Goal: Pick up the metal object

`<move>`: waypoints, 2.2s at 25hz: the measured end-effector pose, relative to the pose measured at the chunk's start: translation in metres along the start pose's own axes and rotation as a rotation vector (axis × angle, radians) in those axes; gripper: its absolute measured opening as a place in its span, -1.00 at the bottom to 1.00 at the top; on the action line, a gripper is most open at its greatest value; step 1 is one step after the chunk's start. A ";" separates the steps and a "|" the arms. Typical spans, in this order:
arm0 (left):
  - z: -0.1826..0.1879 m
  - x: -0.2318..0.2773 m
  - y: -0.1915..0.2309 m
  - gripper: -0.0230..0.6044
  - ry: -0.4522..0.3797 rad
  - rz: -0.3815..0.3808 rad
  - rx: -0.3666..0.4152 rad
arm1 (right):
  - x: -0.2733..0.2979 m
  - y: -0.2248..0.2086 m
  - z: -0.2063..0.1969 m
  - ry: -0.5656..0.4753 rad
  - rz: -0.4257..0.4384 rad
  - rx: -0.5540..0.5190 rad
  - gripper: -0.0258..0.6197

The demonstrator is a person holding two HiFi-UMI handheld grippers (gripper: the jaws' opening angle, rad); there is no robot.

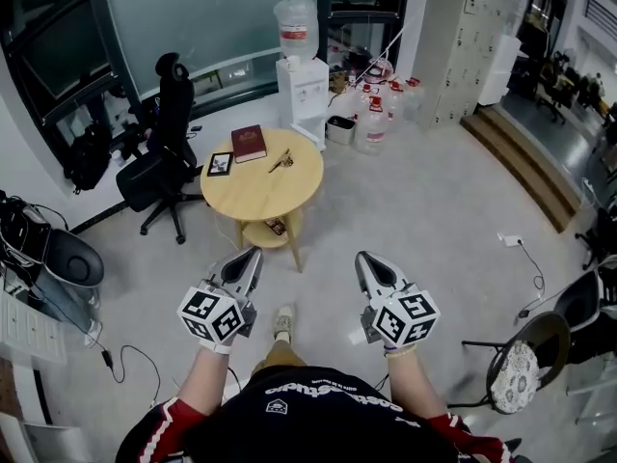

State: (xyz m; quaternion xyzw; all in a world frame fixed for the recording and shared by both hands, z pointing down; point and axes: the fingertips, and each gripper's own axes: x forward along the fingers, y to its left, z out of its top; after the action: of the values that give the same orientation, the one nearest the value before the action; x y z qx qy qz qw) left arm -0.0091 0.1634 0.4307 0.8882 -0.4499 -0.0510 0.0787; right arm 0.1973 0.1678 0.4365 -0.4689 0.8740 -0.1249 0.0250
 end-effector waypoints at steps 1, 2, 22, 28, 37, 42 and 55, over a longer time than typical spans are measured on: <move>0.001 0.003 0.001 -0.87 -0.001 -0.005 0.000 | 0.003 -0.001 0.001 0.000 -0.001 0.000 -0.84; 0.002 0.006 0.003 -0.87 -0.002 -0.008 0.000 | 0.006 -0.001 0.003 0.001 0.000 -0.003 -0.84; 0.027 0.110 0.100 -0.87 -0.032 -0.010 -0.031 | 0.128 -0.052 0.050 0.016 -0.011 -0.048 -0.84; 0.038 0.145 0.152 -0.87 -0.030 -0.002 -0.032 | 0.183 -0.073 0.072 0.005 -0.039 -0.055 -0.84; 0.064 0.194 0.234 -0.87 -0.031 -0.010 -0.031 | 0.272 -0.081 0.095 0.011 -0.056 -0.068 -0.84; 0.070 0.224 0.268 -0.87 -0.031 -0.035 -0.037 | 0.309 -0.091 0.103 0.013 -0.079 -0.067 -0.84; 0.059 0.273 0.345 -0.87 -0.012 -0.070 -0.063 | 0.390 -0.104 0.101 0.017 -0.136 -0.085 -0.84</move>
State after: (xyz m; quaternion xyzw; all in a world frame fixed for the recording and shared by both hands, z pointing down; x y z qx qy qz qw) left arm -0.1302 -0.2633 0.4314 0.9000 -0.4173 -0.0731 0.1023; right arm 0.0803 -0.2288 0.3930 -0.5266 0.8449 -0.0932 -0.0111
